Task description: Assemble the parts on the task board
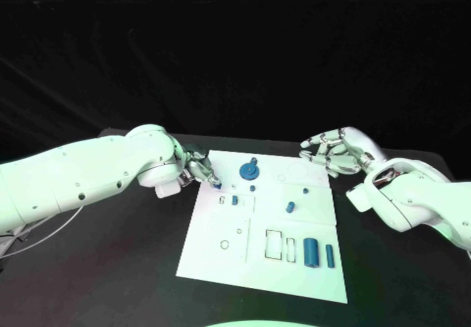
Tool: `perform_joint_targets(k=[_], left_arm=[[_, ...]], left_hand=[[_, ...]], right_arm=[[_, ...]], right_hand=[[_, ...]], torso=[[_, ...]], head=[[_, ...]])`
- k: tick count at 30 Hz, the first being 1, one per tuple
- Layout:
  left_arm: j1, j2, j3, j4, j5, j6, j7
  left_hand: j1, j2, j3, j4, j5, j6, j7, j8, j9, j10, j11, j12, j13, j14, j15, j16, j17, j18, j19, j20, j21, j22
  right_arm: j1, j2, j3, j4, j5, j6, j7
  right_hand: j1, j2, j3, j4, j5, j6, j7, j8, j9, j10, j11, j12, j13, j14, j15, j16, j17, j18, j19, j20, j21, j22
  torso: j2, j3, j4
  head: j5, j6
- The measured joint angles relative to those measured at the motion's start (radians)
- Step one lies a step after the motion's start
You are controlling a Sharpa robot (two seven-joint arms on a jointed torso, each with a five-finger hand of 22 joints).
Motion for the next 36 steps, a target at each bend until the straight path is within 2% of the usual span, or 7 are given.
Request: perform_joint_targets(k=[6, 16, 27, 29, 36], left_arm=[[-0.026, -0.010, -0.001, 0.034, -0.049, -0.048, -0.013], [-0.056, -0.017, -0.001, 0.075, -0.164, -0.143, -0.010], [-0.076, -0.016, -0.001, 0.093, -0.247, -0.179, 0.000], [-0.077, -0.015, -0.001, 0.095, -0.253, -0.178, 0.000], [-0.079, -0.012, -0.001, 0.098, -0.266, -0.158, -0.004]], left_hand=[[-0.003, -0.003, 0.001, -0.007, 0.000, 0.002, -0.002, 0.000, 0.000, 0.004, -0.002, 0.000, 0.004, 0.000, 0.000, 0.000, 0.000, 0.000, 0.000, 0.000, 0.005, 0.000], [-0.012, -0.012, 0.009, -0.015, -0.001, 0.004, -0.004, 0.000, 0.000, 0.010, -0.003, 0.004, 0.009, 0.000, 0.000, 0.000, 0.000, 0.000, 0.000, 0.000, 0.015, 0.000], [-0.015, -0.015, 0.015, -0.020, 0.001, 0.006, -0.005, 0.000, 0.000, 0.017, -0.006, 0.004, 0.011, 0.000, 0.000, 0.000, 0.000, -0.001, 0.004, -0.004, 0.015, 0.000], [-0.017, -0.017, 0.015, -0.021, 0.001, 0.011, -0.004, 0.000, 0.000, 0.017, -0.006, 0.008, 0.013, 0.000, 0.000, 0.000, 0.000, -0.015, 0.004, -0.004, 0.015, 0.000], [-0.019, -0.019, 0.022, -0.027, 0.001, 0.012, -0.005, 0.000, 0.000, 0.017, -0.007, 0.008, 0.015, 0.003, -0.003, 0.000, 0.000, -0.015, 0.004, -0.004, 0.020, 0.000]], right_arm=[[0.000, -0.001, 0.000, 0.001, 0.000, 0.000, 0.000], [0.000, -0.005, 0.000, 0.003, 0.000, 0.003, 0.001], [0.000, -0.007, 0.000, 0.004, 0.000, 0.006, 0.002], [0.000, -0.007, 0.000, 0.004, 0.000, 0.006, 0.002], [0.000, -0.007, 0.000, 0.004, 0.000, 0.007, 0.002]], right_hand=[[0.000, 0.000, 0.000, 0.000, 0.000, 0.000, 0.000, 0.000, 0.000, 0.000, 0.000, 0.000, 0.000, 0.000, 0.000, 0.000, 0.000, 0.000, 0.000, 0.000, 0.000, 0.000], [-0.004, 0.004, -0.003, 0.003, 0.000, 0.000, 0.000, 0.000, 0.000, 0.000, 0.000, 0.000, -0.001, 0.000, 0.000, 0.000, 0.000, 0.000, 0.000, 0.000, 0.000, 0.000], [-0.004, 0.004, -0.003, 0.003, 0.000, 0.000, 0.000, 0.000, 0.000, 0.000, 0.000, 0.000, -0.001, 0.000, 0.000, 0.000, 0.000, 0.000, 0.000, 0.000, 0.000, 0.000], [-0.004, 0.004, -0.003, 0.003, 0.000, 0.000, 0.000, 0.000, 0.000, 0.000, 0.000, 0.000, -0.001, 0.000, 0.000, 0.000, 0.000, 0.000, 0.000, 0.000, 0.000, 0.000], [-0.004, 0.004, -0.003, 0.003, 0.000, 0.000, 0.000, 0.000, 0.000, 0.000, 0.000, 0.000, -0.001, 0.000, 0.000, 0.000, 0.000, 0.000, 0.000, 0.000, 0.000, 0.000]], torso=[[0.000, 0.0000, -0.0003], [0.001, 0.0000, -0.0009], [0.001, 0.0000, -0.0009], [0.001, -0.0003, -0.0009], [0.001, -0.0002, -0.0009]], head=[[-0.001, -0.003], [-0.008, -0.007], [-0.012, -0.011], [-0.012, -0.011], [-0.013, -0.013]])
